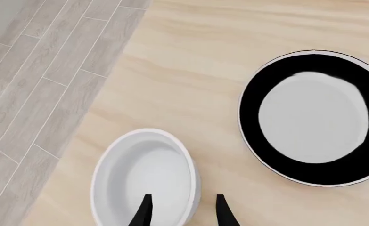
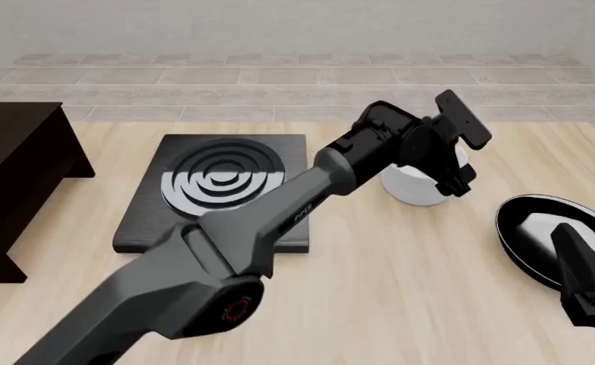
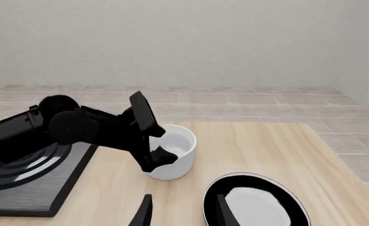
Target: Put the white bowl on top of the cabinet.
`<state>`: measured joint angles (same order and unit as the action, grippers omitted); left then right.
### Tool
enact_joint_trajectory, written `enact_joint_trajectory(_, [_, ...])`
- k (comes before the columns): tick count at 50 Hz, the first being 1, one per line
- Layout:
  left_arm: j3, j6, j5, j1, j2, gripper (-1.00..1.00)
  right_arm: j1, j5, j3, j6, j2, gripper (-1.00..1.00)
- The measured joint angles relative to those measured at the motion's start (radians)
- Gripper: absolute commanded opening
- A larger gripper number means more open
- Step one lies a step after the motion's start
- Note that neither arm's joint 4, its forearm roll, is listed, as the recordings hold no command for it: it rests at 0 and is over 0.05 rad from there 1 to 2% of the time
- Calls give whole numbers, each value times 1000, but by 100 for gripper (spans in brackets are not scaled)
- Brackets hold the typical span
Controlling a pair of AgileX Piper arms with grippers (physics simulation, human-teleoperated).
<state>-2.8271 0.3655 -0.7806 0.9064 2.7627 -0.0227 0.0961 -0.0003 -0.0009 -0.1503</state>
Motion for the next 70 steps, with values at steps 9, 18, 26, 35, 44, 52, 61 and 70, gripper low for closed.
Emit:
enact_joint_trajectory(9, [-2,-14,15,1,25,100,2,5,0,2,-7,100])
enact_joint_trajectory(18, [-3,-25,30,-1,52,100,4,13,0,4,-19,100])
enact_joint_trajectory(26, [-3,-33,43,-5,73,100,6,18,0,4,-26,100])
enact_joint_trajectory(35, [-2,-35,57,-12,93,100,8,24,0,4,-37,100])
enact_joint_trajectory(44, [-10,-40,69,-14,101,100,9,33,0,6,-51,100])
enact_joint_trajectory(52, [-17,-43,77,-17,107,100,8,36,0,10,-55,100])
enact_joint_trajectory(61, [-26,-45,86,-19,115,100,8,39,0,12,-61,100])
enact_joint_trajectory(70, [-36,-49,99,-22,124,-100,9,41,0,13,-66,100])
